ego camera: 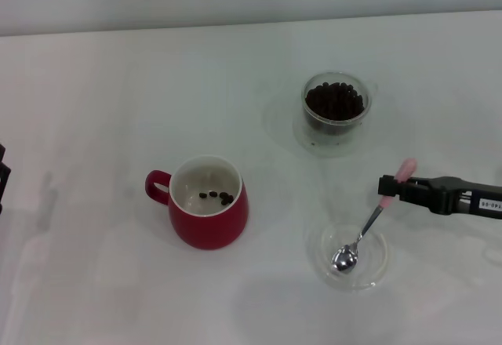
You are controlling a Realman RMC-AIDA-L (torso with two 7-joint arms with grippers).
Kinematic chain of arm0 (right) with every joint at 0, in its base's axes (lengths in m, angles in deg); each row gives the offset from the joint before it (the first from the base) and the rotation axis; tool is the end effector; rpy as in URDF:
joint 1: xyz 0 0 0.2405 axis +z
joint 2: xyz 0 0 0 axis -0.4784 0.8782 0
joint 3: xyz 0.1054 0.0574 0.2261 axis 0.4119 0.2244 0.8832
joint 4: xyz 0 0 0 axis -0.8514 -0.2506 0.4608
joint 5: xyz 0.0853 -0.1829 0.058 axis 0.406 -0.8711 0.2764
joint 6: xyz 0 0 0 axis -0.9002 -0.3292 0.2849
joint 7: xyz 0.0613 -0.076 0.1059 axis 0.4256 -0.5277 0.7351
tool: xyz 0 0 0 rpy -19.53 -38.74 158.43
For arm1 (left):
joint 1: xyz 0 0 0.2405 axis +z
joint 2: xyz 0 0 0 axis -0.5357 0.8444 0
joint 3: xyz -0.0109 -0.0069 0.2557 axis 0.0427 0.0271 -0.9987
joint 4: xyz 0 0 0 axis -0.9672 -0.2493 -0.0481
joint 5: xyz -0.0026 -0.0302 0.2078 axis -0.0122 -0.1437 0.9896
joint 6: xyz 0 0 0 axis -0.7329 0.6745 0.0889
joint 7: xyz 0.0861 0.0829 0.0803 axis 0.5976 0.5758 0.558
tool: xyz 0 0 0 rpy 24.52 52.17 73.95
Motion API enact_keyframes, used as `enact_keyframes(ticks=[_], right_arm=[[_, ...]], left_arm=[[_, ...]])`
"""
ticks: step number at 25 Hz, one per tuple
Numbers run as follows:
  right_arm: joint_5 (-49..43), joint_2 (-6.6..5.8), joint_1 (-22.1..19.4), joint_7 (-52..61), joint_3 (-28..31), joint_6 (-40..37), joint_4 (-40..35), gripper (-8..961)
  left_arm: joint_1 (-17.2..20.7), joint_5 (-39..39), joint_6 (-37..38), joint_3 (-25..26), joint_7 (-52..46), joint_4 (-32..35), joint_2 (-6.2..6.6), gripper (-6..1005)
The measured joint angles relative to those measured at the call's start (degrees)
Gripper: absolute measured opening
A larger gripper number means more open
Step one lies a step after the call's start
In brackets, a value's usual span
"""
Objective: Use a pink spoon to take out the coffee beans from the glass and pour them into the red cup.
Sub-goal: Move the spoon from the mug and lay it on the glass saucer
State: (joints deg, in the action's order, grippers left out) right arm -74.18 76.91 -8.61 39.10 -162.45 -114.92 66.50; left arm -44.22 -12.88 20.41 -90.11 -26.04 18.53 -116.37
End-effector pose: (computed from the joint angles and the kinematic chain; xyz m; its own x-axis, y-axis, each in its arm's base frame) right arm 0.3581 0.2603 0.0105 0.3506 -0.7291 -0.5878 -0.8721 -0.4830 0.0789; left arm -0.3464 0.2324 -0.0300 0.5824 -0.0508 0.8113 0.7925 -0.1864 -0.5806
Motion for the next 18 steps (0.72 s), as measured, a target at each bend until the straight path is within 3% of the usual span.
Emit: enact_keyframes(ticks=[7,12,18], right_arm=[[-1.6,0.29,0.3,-0.5,0.2,1.0,-0.1,182],[-1.1,0.58,0.4,-0.8,0.5,2.5,-0.1,415],[-0.9,1.09,0.7,-2.6,5.0,3.9,-0.1,532]], left_arm=[[-0.1,-0.1,0.0,0.0,0.0,0.0,0.00,654],[-0.1,-0.1,0.0,0.0,-0.1,0.0,0.00,655],[0.0,-0.2,0.0,0.0,-0.2,0.0,0.00,654]])
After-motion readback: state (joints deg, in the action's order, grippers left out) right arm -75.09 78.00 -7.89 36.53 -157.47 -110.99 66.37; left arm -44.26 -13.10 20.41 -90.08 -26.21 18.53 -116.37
